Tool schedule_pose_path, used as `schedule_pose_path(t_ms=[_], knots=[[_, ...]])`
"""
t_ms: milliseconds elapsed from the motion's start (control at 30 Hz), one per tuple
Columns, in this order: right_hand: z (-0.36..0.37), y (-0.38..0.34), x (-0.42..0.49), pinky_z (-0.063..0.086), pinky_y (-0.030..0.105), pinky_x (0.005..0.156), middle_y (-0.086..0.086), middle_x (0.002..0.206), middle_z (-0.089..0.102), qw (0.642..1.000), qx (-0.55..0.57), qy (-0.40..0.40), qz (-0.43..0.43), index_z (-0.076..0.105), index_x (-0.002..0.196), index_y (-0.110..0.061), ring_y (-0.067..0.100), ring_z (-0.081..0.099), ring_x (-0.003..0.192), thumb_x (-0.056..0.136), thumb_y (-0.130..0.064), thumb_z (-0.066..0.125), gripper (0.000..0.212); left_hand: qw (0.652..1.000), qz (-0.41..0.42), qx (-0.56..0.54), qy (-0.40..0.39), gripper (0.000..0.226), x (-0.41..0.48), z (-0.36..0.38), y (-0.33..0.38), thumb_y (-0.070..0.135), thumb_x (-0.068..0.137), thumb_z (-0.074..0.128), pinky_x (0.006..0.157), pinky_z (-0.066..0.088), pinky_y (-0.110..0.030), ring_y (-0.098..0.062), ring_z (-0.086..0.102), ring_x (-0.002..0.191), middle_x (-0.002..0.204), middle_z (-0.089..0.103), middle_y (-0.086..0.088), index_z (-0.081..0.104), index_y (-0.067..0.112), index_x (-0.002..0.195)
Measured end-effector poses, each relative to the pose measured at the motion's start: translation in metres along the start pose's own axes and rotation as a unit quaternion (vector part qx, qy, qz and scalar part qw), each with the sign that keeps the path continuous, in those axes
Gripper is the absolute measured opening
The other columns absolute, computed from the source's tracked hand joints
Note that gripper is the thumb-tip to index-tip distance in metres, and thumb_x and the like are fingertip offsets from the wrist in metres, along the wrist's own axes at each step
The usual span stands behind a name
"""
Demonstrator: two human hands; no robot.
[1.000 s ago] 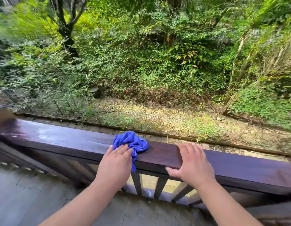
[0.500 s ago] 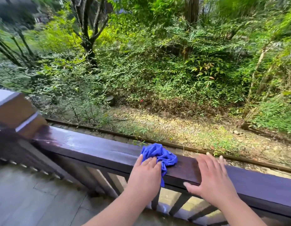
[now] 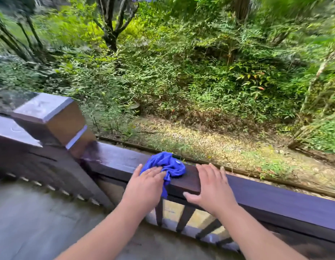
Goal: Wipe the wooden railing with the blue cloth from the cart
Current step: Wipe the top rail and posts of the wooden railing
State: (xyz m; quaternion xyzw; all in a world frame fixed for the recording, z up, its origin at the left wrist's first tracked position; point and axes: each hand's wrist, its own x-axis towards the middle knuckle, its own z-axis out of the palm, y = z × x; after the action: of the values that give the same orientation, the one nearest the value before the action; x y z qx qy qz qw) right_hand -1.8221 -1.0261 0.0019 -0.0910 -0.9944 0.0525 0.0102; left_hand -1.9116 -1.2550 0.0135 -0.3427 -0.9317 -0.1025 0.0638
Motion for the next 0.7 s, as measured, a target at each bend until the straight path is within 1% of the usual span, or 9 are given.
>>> schedule_pose_path(t_ms=[100, 200, 267, 333, 433, 567, 700], knots=[[0.003, -0.031, 0.014, 0.010, 0.059, 0.126, 0.002, 0.151, 0.045, 1.000, -0.010, -0.001, 0.012, 0.032, 0.157, -0.020, 0.028, 0.033, 0.145, 0.072, -0.089, 0.040, 0.110, 1.000, -0.018, 0.003, 0.016, 0.033, -0.011, -0.011, -0.046, 0.023, 0.085, 0.061, 0.109, 0.037, -0.055, -0.014, 0.062, 0.116, 0.127, 0.067, 0.002, 0.069, 0.024, 0.117], [0.003, -0.037, 0.015, 0.013, 0.057, 0.126, 0.000, 0.146, 0.049, 1.000, -0.015, 0.011, 0.025, 0.034, 0.155, -0.022, 0.025, 0.038, 0.140, 0.071, -0.089, 0.040, 0.108, 0.999, -0.043, 0.010, 0.004, 0.035, -0.014, -0.015, -0.067, 0.025, 0.088, 0.056, 0.112, 0.033, -0.053, -0.012, 0.058, 0.122, 0.131, 0.065, 0.004, 0.068, 0.025, 0.121], [0.001, -0.037, 0.015, 0.013, 0.056, 0.126, -0.001, 0.146, 0.049, 0.999, -0.018, 0.009, 0.029, 0.034, 0.155, -0.022, 0.025, 0.039, 0.140, 0.070, -0.089, 0.039, 0.108, 0.998, -0.064, 0.009, -0.003, 0.037, -0.013, -0.011, -0.064, 0.025, 0.088, 0.053, 0.113, 0.031, -0.052, -0.013, 0.057, 0.124, 0.132, 0.064, 0.003, 0.067, 0.025, 0.122], [-0.001, -0.038, 0.015, 0.013, 0.055, 0.126, -0.001, 0.148, 0.046, 0.999, -0.028, 0.001, 0.033, 0.032, 0.156, -0.023, 0.026, 0.038, 0.140, 0.071, -0.089, 0.038, 0.109, 0.996, -0.089, 0.004, -0.009, 0.039, -0.011, -0.007, -0.054, 0.024, 0.088, 0.049, 0.112, 0.031, -0.050, -0.016, 0.056, 0.125, 0.133, 0.064, -0.001, 0.066, 0.022, 0.123], [-0.001, -0.038, 0.015, 0.015, 0.054, 0.125, 0.000, 0.148, 0.046, 0.999, -0.040, -0.004, 0.036, 0.032, 0.157, -0.021, 0.027, 0.038, 0.139, 0.071, -0.089, 0.036, 0.110, 0.994, -0.101, 0.022, -0.025, 0.048, -0.009, -0.005, -0.043, 0.026, 0.088, 0.035, 0.113, 0.029, -0.049, -0.019, 0.050, 0.131, 0.139, 0.059, -0.005, 0.061, 0.018, 0.127], [0.003, -0.036, 0.015, 0.018, 0.055, 0.124, 0.002, 0.146, 0.048, 0.999, -0.036, 0.002, 0.033, 0.034, 0.156, -0.020, 0.028, 0.040, 0.137, 0.071, -0.090, 0.036, 0.110, 0.992, -0.104, 0.052, -0.039, 0.044, -0.007, -0.008, -0.039, 0.025, 0.090, 0.038, 0.115, 0.026, -0.046, -0.019, 0.046, 0.135, 0.144, 0.054, -0.004, 0.057, 0.018, 0.130], [0.004, -0.033, 0.013, 0.020, 0.056, 0.123, 0.004, 0.147, 0.050, 0.999, -0.030, 0.004, 0.026, 0.035, 0.155, -0.019, 0.030, 0.042, 0.136, 0.072, -0.090, 0.038, 0.110, 0.989, -0.108, 0.081, -0.058, 0.040, -0.006, -0.014, -0.031, 0.021, 0.090, 0.036, 0.114, 0.030, -0.043, -0.019, 0.045, 0.134, 0.143, 0.054, -0.004, 0.057, 0.018, 0.124]])
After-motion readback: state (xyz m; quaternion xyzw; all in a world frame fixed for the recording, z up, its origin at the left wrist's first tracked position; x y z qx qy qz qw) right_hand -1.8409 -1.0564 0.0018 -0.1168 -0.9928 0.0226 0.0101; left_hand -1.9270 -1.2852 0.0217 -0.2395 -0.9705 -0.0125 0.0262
